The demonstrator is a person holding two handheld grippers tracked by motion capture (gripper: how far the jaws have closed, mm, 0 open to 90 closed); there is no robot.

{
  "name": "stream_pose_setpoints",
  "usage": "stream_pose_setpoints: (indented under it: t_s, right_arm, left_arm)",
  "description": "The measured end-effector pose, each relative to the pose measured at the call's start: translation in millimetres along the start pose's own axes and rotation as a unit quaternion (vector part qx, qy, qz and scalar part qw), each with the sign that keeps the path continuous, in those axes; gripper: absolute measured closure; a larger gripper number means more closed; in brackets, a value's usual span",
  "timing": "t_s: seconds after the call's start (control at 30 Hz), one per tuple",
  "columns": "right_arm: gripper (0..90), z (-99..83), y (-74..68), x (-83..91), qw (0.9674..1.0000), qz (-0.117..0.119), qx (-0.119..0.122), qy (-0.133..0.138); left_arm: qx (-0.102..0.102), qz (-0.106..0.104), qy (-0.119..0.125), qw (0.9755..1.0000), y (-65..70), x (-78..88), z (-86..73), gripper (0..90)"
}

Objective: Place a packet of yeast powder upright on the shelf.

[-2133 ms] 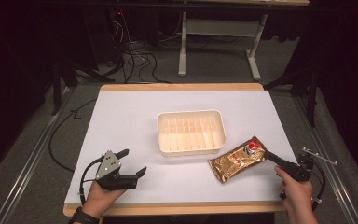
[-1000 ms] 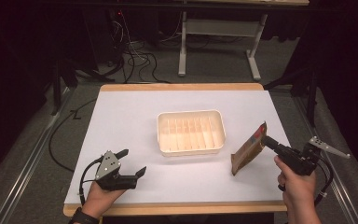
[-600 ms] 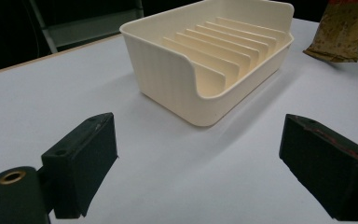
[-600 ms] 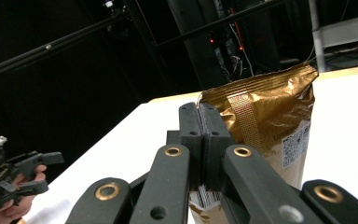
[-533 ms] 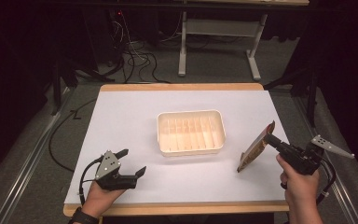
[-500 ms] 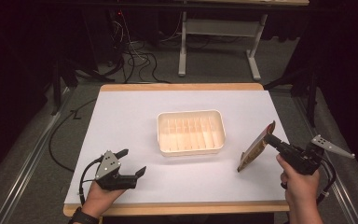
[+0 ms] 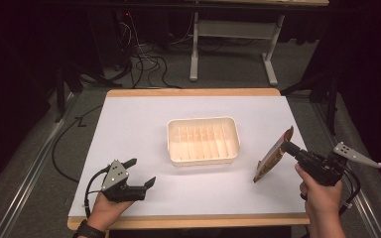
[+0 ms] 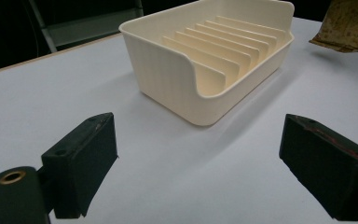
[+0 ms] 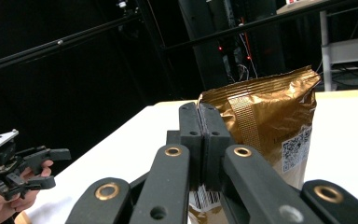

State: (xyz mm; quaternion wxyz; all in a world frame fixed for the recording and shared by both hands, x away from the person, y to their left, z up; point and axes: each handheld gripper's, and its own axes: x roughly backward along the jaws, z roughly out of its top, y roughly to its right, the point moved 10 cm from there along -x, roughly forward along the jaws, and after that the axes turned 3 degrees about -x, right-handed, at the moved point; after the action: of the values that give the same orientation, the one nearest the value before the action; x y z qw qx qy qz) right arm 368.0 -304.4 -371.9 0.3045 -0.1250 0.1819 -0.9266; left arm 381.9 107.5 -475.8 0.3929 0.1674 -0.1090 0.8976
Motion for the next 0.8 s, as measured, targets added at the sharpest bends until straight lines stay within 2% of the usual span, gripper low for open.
stream_pose_setpoints:
  t_s: [0.8]
  right_arm:
    - [90.0,24.9,-30.2,-20.6,0.9991,0.026,0.032,-0.005]
  left_arm:
    - [0.005,0.002,0.004,1.0000,-2.2,2.7,0.8,11.5]
